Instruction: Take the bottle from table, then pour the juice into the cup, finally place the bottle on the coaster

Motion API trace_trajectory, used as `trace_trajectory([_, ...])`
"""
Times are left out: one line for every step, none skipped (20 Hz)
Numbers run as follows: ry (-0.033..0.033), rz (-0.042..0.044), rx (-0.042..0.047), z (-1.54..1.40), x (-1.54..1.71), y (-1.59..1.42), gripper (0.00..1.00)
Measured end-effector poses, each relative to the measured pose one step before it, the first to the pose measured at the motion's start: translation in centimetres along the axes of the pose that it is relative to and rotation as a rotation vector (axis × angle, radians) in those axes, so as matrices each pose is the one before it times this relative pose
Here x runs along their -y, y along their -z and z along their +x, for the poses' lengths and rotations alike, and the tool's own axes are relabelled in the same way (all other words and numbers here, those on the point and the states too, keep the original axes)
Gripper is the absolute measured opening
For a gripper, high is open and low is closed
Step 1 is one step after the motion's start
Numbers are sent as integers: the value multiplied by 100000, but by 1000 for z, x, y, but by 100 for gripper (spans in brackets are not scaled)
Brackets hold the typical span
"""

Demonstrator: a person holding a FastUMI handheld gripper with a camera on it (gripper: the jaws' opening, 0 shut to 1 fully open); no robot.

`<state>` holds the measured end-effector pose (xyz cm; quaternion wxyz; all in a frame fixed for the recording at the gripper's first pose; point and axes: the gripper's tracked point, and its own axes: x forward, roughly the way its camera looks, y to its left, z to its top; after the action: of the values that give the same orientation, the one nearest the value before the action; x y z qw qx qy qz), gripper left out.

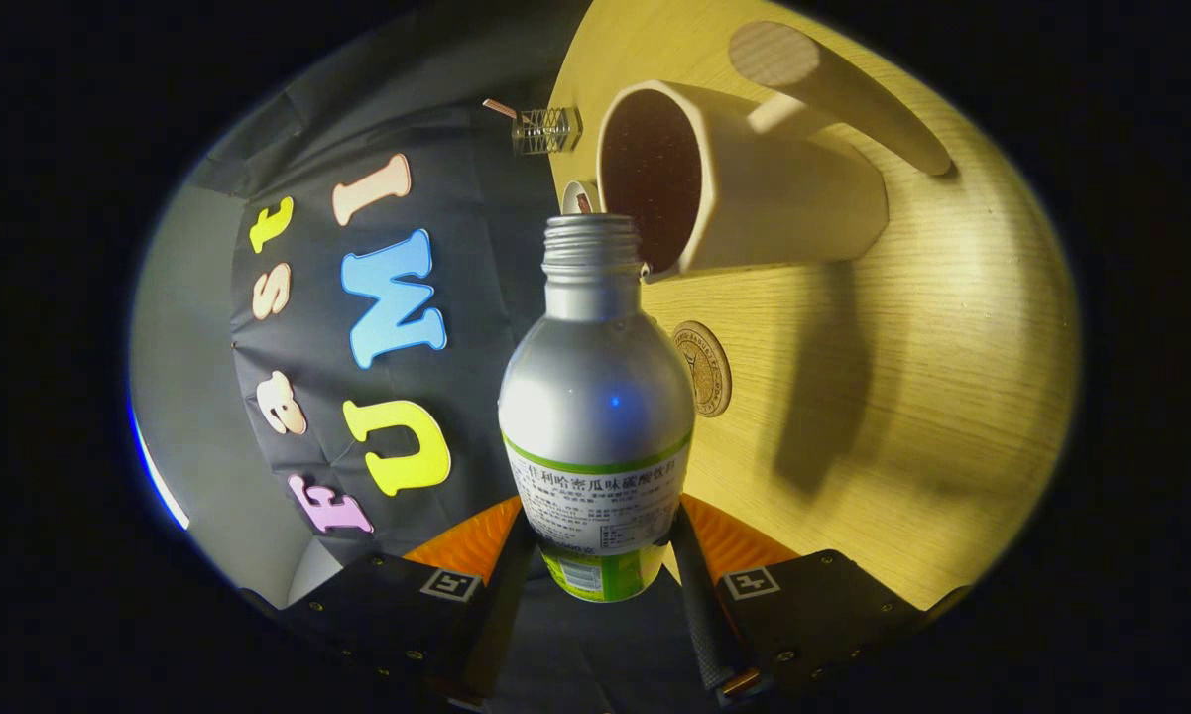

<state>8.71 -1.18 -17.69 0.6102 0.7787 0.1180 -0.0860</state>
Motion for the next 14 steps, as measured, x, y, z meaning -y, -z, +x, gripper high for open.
trace_trajectory([-149, 956, -33, -97, -72, 98, 74])
trace_trajectory([-246, 782, 63, 103, -138, 14, 74])
trace_trajectory([-318, 713, -223, -6, -137, 165, 74])
trace_trajectory([-127, 742, -179, 63, -45, 68, 74])
trace_trajectory([-265, 901, -377, -61, -162, 154, 74])
trace_trajectory([-218, 712, 63, 50, -105, 45, 74])
trace_trajectory([152, 597, -153, -25, -3, 31, 74])
trace_trajectory([483, 766, -49, -1, 26, -14, 74])
trace_trajectory([9, 901, 158, 28, -162, 62, 74])
trace_trajectory([-123, 951, 75, 39, -103, 5, 74])
trace_trajectory([-11, 716, 228, -83, -45, -96, 74])
trace_trajectory([180, 687, 34, 25, 6, -35, 74])
trace_trajectory([308, 583, -141, -52, -26, 56, 74])
trace_trajectory([274, 359, 212, -19, -1, -102, 73])
